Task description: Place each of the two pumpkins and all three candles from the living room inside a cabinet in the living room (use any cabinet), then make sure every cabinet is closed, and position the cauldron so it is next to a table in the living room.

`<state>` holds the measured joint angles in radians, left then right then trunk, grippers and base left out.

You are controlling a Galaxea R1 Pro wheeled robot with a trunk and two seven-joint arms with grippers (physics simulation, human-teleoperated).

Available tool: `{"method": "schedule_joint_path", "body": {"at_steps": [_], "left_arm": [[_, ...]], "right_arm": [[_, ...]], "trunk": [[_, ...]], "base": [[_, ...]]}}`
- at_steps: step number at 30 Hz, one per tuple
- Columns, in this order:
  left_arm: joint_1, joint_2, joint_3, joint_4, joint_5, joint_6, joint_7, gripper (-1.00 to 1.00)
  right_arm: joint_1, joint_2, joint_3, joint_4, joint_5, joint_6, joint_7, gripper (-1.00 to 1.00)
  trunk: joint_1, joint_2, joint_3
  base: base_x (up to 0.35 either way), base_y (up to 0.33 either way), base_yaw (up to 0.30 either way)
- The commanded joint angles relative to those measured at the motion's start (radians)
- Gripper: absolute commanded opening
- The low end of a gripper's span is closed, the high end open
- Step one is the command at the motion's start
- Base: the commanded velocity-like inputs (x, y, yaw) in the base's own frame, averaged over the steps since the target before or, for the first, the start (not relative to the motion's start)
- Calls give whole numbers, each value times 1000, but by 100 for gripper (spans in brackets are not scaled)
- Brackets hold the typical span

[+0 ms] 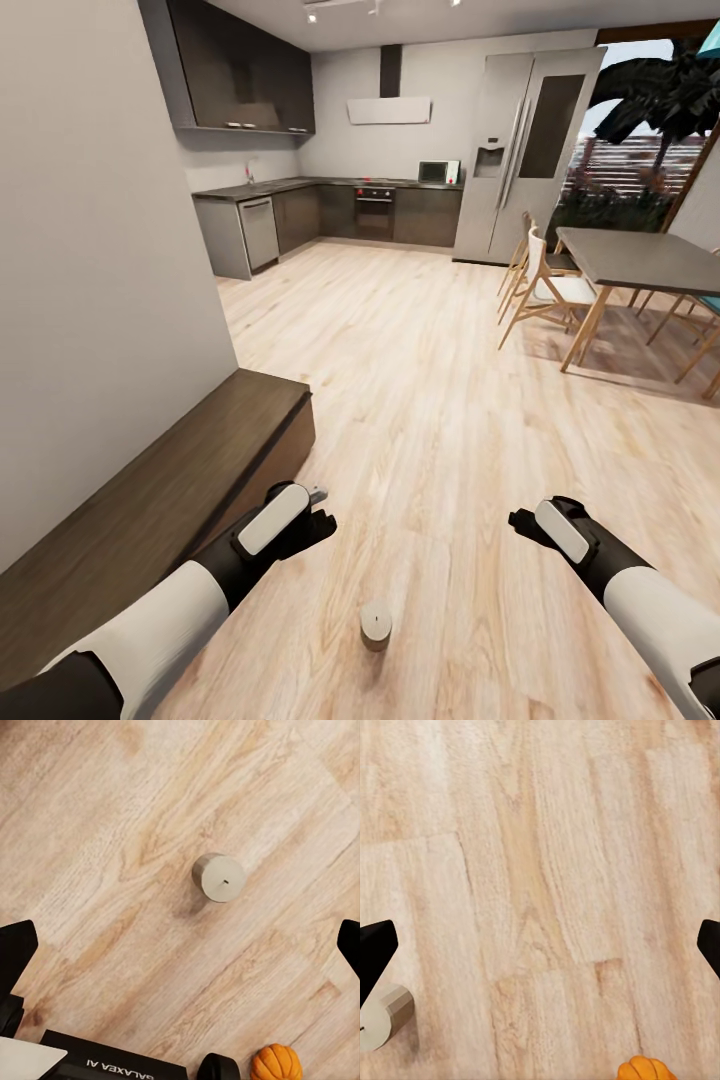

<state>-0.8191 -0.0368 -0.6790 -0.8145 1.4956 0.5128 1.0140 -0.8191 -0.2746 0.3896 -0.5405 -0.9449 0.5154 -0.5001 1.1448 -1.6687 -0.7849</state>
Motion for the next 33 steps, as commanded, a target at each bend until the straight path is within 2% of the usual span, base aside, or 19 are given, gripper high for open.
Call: {"method": "schedule_joint_path", "body": {"at_steps": [1, 20, 33], "left_arm": [[0, 0, 0, 0, 0, 0, 0, 100], [0, 0, 2, 0, 0, 1, 0, 100], [0, -1, 4, 1, 0, 1, 0, 100]], "right_arm": [[0, 0, 0, 0, 0, 0, 0, 100], [0, 0, 0, 1, 0, 0, 0, 100], [0, 0, 0, 1, 0, 0, 0, 100]], "trunk": [[0, 0, 0], [0, 0, 0], [0, 0, 0]], "base": [[0, 0, 0], [57, 2, 0], [291, 84, 0]]}}
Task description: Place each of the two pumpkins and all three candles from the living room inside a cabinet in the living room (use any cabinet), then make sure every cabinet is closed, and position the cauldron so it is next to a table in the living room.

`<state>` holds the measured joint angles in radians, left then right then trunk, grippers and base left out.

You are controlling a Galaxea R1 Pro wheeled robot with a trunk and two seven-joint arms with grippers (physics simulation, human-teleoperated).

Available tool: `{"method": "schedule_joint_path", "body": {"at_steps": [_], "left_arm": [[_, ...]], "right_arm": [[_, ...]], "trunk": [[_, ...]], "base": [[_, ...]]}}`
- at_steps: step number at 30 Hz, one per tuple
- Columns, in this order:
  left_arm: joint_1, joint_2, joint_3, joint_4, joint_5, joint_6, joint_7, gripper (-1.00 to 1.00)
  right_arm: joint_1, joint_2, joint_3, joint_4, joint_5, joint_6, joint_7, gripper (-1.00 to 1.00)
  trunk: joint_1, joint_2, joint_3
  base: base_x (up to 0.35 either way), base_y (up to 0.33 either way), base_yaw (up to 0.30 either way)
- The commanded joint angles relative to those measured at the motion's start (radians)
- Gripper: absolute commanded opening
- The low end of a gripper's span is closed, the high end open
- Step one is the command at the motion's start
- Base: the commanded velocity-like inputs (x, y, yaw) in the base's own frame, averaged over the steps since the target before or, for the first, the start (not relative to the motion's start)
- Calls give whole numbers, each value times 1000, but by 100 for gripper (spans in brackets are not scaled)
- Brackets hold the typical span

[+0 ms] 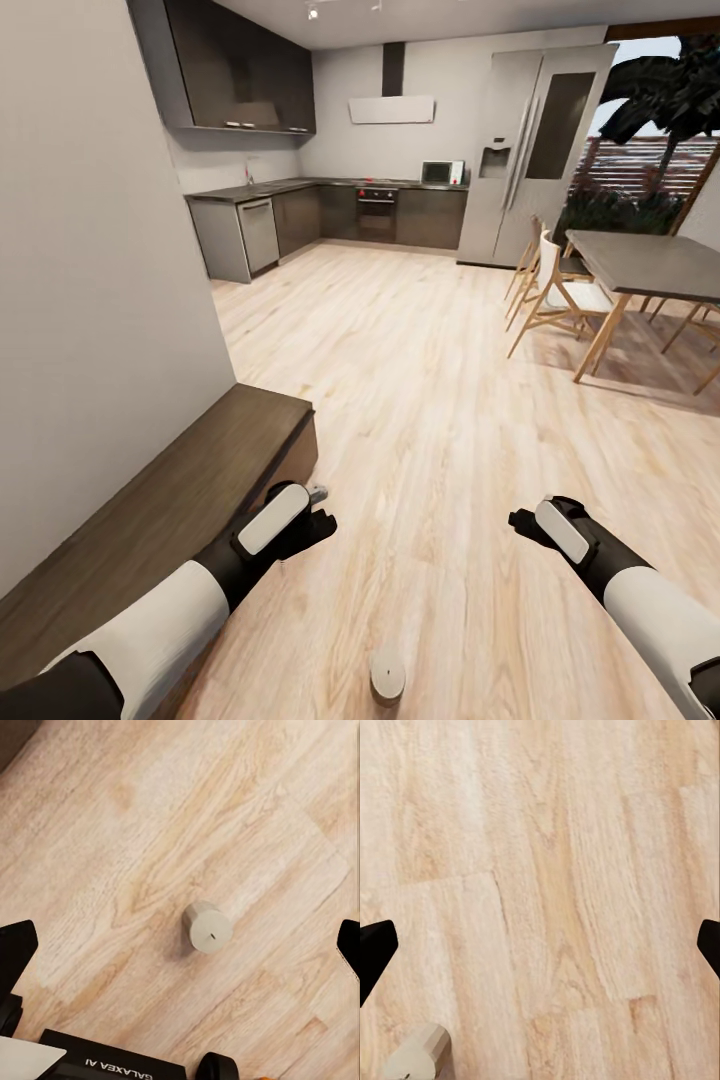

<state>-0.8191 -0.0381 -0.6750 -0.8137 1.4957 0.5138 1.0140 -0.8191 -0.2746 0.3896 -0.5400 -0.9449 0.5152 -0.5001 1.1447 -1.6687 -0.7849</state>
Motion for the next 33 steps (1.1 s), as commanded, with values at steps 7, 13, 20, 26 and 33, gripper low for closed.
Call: {"method": "schedule_joint_path", "body": {"at_steps": [7, 13, 20, 26, 33], "left_arm": [[0, 1, 0, 0, 0, 0, 0, 100], [0, 0, 0, 0, 0, 0, 0, 100], [0, 0, 0, 0, 0, 0, 0, 100], [0, 0, -1, -1, 0, -1, 0, 100], [0, 0, -2, -1, 0, 0, 0, 100]], "right_arm": [[0, 0, 0, 0, 0, 0, 0, 100], [0, 0, 0, 0, 0, 0, 0, 100], [0, 0, 0, 0, 0, -1, 0, 100], [0, 0, 0, 0, 0, 0, 0, 100], [0, 0, 0, -1, 0, -1, 0, 100]], "trunk": [[0, 0, 0], [0, 0, 0], [0, 0, 0], [0, 0, 0], [0, 0, 0]], "base": [[322, 12, 0], [329, -19, 0], [299, -59, 0], [48, -6, 0], [1, 0, 0]]}}
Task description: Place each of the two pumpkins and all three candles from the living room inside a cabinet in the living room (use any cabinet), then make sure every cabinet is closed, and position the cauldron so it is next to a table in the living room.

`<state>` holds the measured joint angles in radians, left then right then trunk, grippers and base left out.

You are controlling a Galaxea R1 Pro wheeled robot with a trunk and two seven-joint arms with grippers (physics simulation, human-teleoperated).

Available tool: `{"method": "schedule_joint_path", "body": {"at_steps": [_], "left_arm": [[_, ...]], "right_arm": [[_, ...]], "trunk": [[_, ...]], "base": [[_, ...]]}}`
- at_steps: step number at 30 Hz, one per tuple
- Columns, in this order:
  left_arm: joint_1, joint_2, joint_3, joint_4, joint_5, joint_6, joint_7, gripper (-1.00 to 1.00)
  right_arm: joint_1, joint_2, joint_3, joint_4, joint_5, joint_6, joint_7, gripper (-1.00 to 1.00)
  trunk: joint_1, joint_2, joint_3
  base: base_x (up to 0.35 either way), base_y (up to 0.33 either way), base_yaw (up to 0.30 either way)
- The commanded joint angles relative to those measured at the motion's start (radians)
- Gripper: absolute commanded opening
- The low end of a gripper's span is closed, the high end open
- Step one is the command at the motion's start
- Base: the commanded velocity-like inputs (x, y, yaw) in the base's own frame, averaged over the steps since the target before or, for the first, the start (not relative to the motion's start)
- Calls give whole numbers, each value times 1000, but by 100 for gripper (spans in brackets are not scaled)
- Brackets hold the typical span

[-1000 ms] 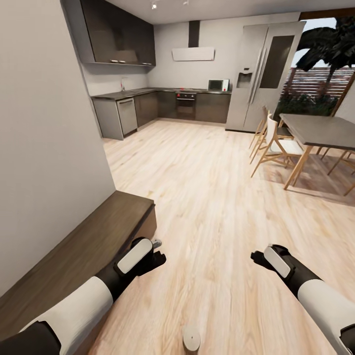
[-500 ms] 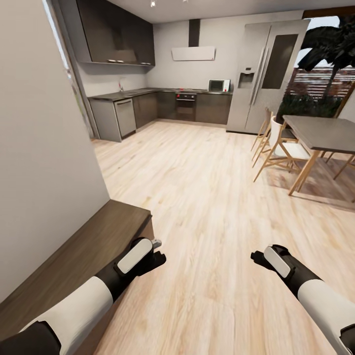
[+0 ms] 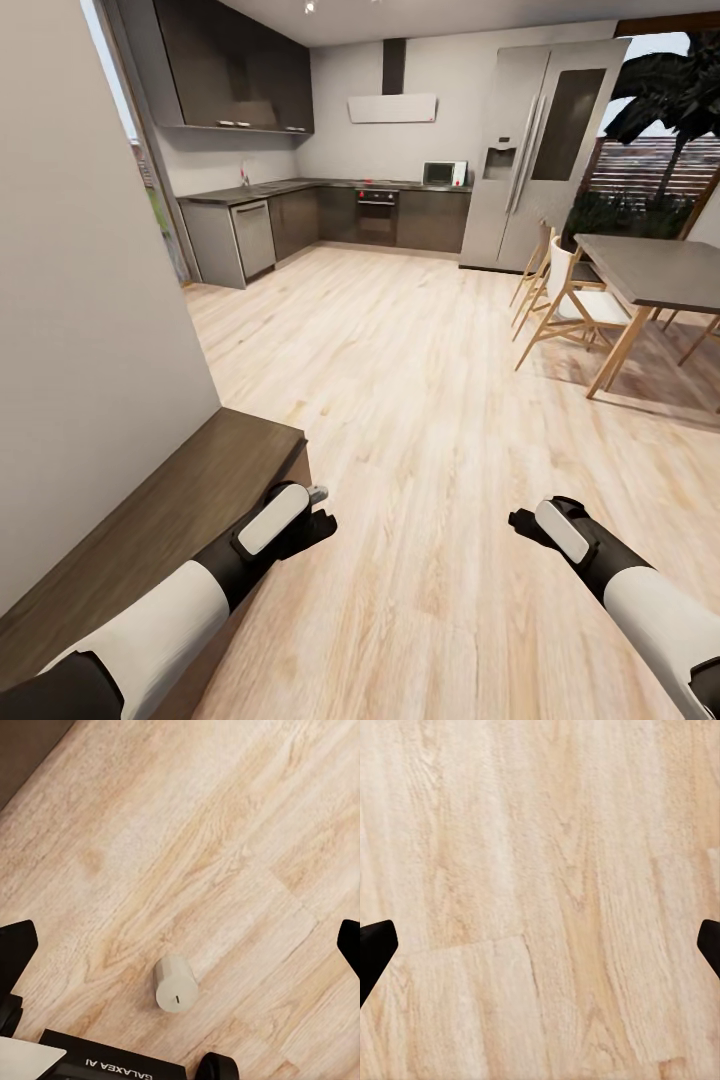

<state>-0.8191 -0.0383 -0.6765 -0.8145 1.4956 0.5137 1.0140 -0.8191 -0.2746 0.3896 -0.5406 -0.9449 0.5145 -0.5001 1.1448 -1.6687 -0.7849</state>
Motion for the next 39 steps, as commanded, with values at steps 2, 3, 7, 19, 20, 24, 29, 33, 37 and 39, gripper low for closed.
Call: {"method": "schedule_joint_path", "body": {"at_steps": [2, 3, 7, 19, 20, 24, 29, 33, 37, 39], "left_arm": [[0, 0, 0, 0, 0, 0, 0, 100], [0, 0, 0, 0, 0, 0, 0, 100], [0, 0, 0, 0, 0, -1, 0, 100], [0, 1, 0, 0, 0, 0, 0, 100], [0, 1, 0, 0, 0, 0, 0, 100], [0, 1, 0, 0, 0, 0, 0, 100], [0, 1, 0, 0, 0, 0, 0, 100], [0, 1, 0, 0, 0, 0, 0, 100], [0, 2, 0, 0, 0, 0, 0, 100], [0, 2, 0, 0, 0, 0, 0, 100]], "right_arm": [[0, 0, 0, 0, 0, 0, 0, 100], [0, 0, 0, 0, 0, 0, 0, 100], [0, 0, 0, 1, -1, 1, 0, 100], [0, 17, 1, -2, -1, 2, 1, 100], [0, 19, 2, -3, -1, 2, 1, 100], [0, 25, 3, -7, 0, 2, 0, 100], [0, 42, 3, -10, 3, 2, 0, 100], [0, 49, 2, -9, 5, 2, 0, 100], [0, 51, 2, -9, 5, 2, 0, 100], [0, 52, 2, -9, 5, 2, 0, 100]], "trunk": [[0, 0, 0], [0, 0, 0], [0, 0, 0], [0, 0, 0], [0, 0, 0], [0, 0, 0], [0, 0, 0], [0, 0, 0], [0, 0, 0], [0, 0, 0]], "base": [[0, 0, 0], [0, 0, 0], [0, 0, 0], [0, 0, 0], [0, 0, 0], [0, 0, 0], [0, 0, 0], [0, 0, 0], [0, 0, 0], [0, 0, 0]]}}
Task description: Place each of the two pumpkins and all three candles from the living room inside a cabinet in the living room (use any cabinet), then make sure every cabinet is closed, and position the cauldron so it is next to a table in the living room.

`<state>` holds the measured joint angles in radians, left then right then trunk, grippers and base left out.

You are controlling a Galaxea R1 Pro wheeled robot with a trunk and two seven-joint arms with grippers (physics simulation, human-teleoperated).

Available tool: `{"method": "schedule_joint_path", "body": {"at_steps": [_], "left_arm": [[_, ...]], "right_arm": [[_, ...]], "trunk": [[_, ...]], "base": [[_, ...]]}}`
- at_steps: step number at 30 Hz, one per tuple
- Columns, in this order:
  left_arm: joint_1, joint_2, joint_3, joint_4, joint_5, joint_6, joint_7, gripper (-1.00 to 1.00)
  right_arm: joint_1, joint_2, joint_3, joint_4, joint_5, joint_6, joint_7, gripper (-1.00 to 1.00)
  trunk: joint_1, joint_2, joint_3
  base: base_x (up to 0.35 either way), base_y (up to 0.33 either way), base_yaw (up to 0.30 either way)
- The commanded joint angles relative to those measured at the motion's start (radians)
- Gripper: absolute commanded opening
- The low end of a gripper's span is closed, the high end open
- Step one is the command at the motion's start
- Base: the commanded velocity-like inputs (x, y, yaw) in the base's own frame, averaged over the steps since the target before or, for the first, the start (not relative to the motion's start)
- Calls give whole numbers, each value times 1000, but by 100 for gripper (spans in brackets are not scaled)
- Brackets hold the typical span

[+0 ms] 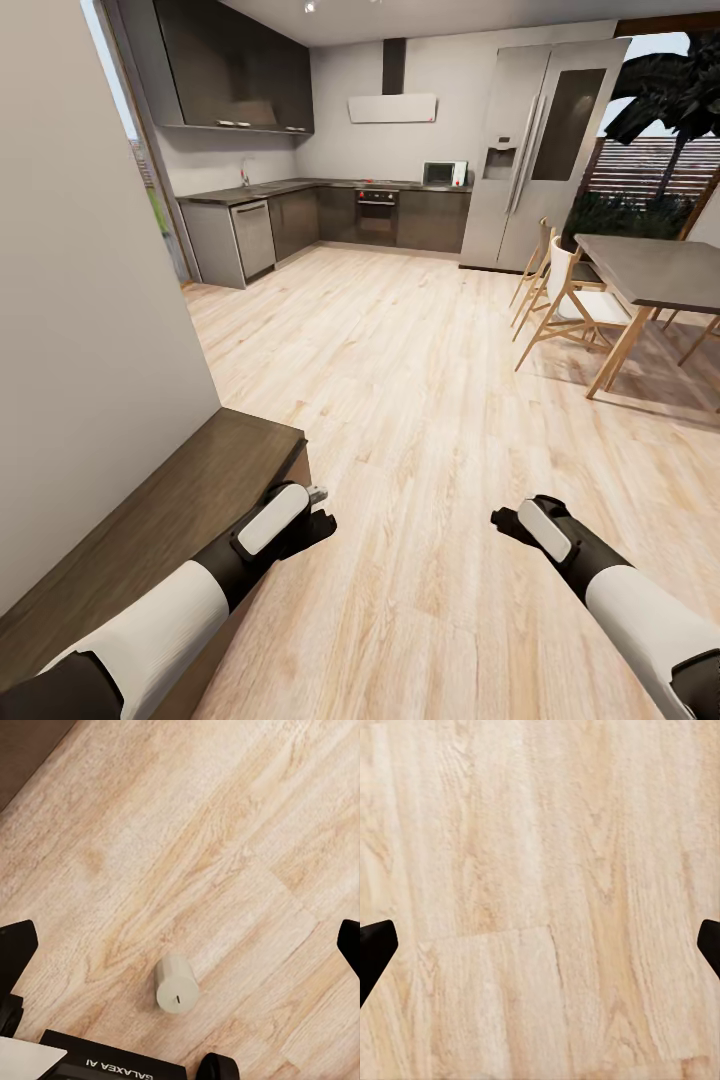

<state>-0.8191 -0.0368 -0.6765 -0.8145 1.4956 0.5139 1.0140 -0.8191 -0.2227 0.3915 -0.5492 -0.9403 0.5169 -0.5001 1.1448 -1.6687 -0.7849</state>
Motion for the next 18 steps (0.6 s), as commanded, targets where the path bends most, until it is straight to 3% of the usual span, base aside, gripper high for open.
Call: {"method": "schedule_joint_path", "body": {"at_steps": [1, 3, 4, 7, 10, 14, 18], "left_arm": [[0, 0, 1, 1, 1, 0, 1, 100], [0, 0, 3, 1, 2, 0, 1, 100], [0, -2, 3, 2, 5, 1, 3, 100], [0, -4, 3, 3, 6, 3, 5, 100], [0, -5, 3, 3, 6, 8, 9, 100], [0, -3, 3, 3, 6, 12, 10, 100], [0, -4, 3, 3, 6, 13, 9, 100]], "right_arm": [[0, 4, 4, 1, -4, 11, -1, 100], [0, 22, 40, 3, -4, 44, 0, 100], [0, 117, 201, 23, -6, 75, 1, 100], [0, 175, 276, 76, -6, 77, 3, 100], [0, 231, 313, 181, -2, 76, 61, 100], [0, 260, 327, 269, 7, 73, 214, 100], [0, 269, 335, 331, 55, 50, 269, 100]], "trunk": [[0, 0, 0], [0, 0, 0], [0, 0, 0], [0, 0, 0], [0, 0, 0], [0, 0, 0], [0, 0, 0]], "base": [[0, 0, 0], [0, 0, 0], [0, 0, 0], [0, 0, 0], [0, 0, 0], [0, 0, 0], [0, 0, 0]]}}
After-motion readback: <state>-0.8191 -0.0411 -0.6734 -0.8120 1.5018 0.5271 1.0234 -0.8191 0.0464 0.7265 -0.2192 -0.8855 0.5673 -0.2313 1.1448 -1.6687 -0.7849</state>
